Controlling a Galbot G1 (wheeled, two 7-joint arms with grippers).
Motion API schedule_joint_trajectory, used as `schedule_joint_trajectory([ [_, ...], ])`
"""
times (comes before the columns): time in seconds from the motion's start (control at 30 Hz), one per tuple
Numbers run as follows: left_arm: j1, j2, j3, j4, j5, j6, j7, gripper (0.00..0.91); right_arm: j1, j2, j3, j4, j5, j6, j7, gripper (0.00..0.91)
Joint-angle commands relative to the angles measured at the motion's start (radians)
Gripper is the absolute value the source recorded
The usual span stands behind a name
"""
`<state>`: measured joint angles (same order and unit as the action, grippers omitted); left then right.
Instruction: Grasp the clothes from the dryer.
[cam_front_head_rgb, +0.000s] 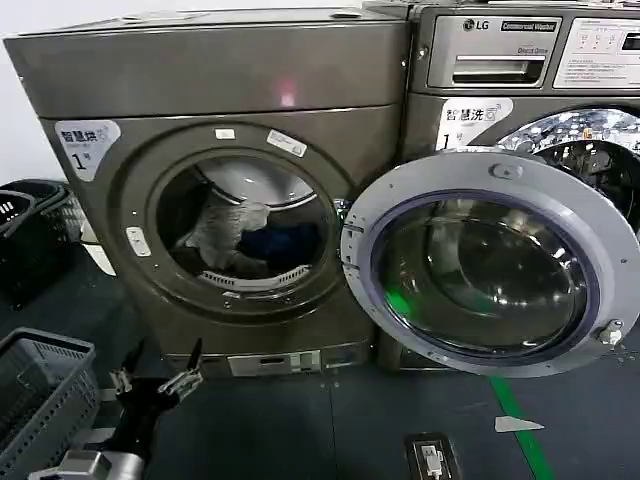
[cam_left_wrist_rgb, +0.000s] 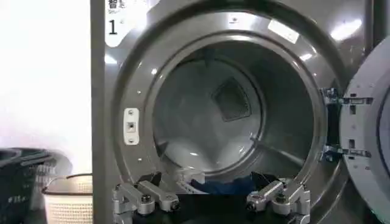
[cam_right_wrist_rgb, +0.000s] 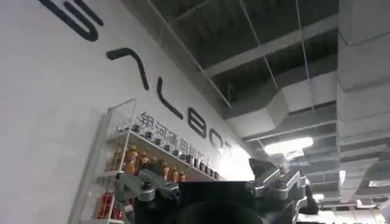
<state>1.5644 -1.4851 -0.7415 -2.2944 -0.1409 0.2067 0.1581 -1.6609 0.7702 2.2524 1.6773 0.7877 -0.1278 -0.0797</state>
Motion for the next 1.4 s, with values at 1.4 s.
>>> schedule_joint_trajectory([
  [1.4, -0.008, 0.007, 0.036, 0.000, 0.016, -0.039, 0.020, 0.907, -0.014, 0.004, 0.013, 0.022, 0.012, 0.046, -0.008, 0.907],
])
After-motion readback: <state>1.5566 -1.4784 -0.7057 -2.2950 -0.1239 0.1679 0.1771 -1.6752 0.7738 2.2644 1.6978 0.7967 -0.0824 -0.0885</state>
